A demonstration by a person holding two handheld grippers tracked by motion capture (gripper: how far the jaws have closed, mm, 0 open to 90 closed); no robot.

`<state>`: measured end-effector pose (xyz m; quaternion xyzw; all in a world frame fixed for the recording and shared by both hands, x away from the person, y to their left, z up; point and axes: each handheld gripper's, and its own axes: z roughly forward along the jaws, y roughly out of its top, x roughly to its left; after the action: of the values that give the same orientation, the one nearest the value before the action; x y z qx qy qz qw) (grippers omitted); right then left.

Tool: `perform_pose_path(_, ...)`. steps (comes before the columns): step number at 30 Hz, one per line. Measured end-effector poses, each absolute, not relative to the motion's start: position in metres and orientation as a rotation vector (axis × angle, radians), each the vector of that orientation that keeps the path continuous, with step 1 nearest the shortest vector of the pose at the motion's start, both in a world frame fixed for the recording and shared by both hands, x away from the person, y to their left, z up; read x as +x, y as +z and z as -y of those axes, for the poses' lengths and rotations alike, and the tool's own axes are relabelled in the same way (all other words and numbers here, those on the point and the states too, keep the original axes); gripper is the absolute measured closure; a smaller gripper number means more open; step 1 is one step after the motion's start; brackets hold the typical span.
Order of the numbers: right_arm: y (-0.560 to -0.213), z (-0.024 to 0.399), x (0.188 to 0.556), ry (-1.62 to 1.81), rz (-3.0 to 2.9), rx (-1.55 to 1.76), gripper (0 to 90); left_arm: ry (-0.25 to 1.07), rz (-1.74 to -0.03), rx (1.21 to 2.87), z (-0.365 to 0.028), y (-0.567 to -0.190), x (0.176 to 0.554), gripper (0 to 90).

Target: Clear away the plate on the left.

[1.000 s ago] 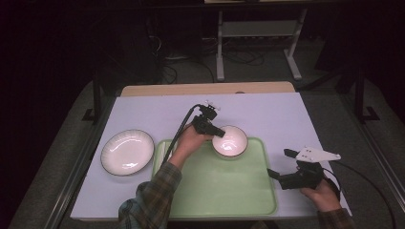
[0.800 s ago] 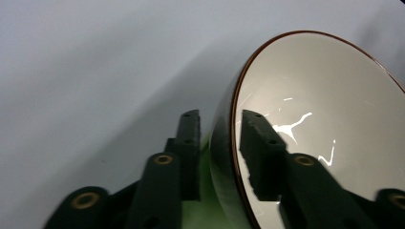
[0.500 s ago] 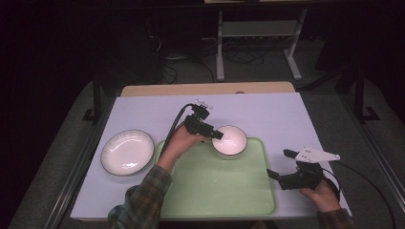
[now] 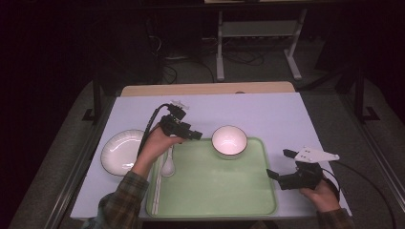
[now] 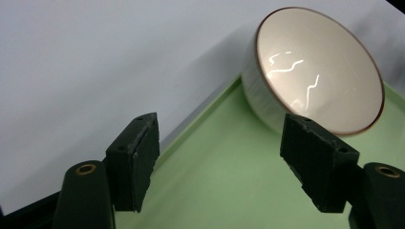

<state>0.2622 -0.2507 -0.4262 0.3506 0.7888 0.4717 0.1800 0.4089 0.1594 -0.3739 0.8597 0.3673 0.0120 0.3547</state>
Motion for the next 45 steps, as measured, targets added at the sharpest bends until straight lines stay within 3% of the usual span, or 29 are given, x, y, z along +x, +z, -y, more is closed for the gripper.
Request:
perform_pose_path(23, -0.428, 0.248, 0.263, 1.314, -2.236, 0.980, 4.7, 0.146, -1.220, 2.127, -0.299, -0.377, 0.377, 28.8)
perform_pose_path(45, -0.428, 0.249, 0.264, 1.311, -2.230, 0.983, 4.9, 0.280, -1.514, 2.032, -0.399, -0.389, 0.366, 32.0)
